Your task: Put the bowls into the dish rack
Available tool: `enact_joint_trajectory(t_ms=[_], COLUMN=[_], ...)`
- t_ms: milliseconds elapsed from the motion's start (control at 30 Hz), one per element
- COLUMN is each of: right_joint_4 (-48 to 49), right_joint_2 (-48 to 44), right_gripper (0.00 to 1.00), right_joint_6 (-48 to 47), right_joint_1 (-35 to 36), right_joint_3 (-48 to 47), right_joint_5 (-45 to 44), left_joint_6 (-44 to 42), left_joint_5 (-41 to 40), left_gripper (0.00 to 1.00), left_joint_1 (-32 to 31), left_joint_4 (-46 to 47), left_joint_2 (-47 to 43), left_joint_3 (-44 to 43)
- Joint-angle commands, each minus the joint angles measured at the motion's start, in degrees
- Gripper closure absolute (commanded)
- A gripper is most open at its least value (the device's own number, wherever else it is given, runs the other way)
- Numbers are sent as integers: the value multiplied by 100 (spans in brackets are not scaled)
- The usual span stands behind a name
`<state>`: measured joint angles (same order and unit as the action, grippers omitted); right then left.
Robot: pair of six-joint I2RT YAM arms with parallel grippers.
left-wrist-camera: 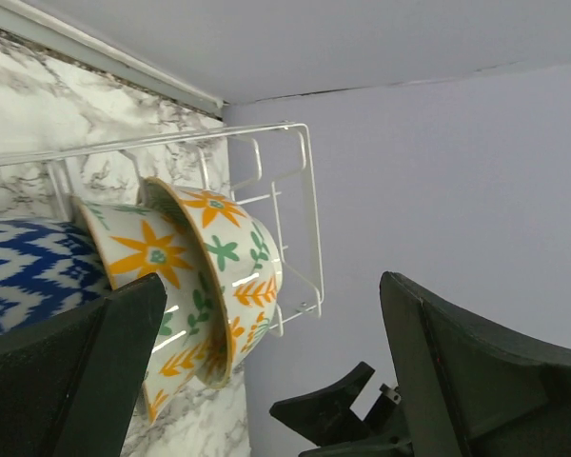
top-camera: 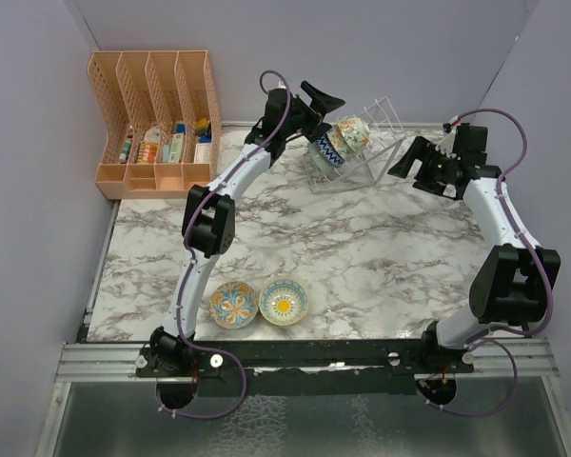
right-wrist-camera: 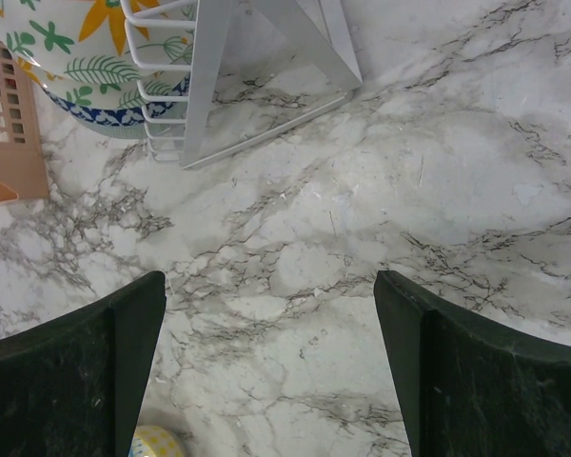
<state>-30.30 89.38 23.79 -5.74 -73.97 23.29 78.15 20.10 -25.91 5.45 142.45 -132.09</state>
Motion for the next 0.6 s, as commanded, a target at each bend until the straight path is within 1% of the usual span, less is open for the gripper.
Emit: enact_joint_trajectory(t_ms=[0,233,500,567], right_joint_4=[156,191,216,194], right_joint_2=[-28,-158,-337,-368], right_gripper=[10,10,10,10], right_joint_6=[73,108,135,141], right_joint_1=[-33,-38,-33,-33], right_joint_3=[54,131,218,213], right_joint_5=[184,198,240,258], left_joint_6=[-490,-1038,-1449,-1663], left_joint_5=[-19,-153,-99,-61], left_gripper=[1,1,1,1], left_joint_1=[31,111,172,174], left_joint_4=[-534,-976,-1004,-1100], left_joint_2=[-439,-970,-1833,-2072], left_joint_3=[210,308,720,842])
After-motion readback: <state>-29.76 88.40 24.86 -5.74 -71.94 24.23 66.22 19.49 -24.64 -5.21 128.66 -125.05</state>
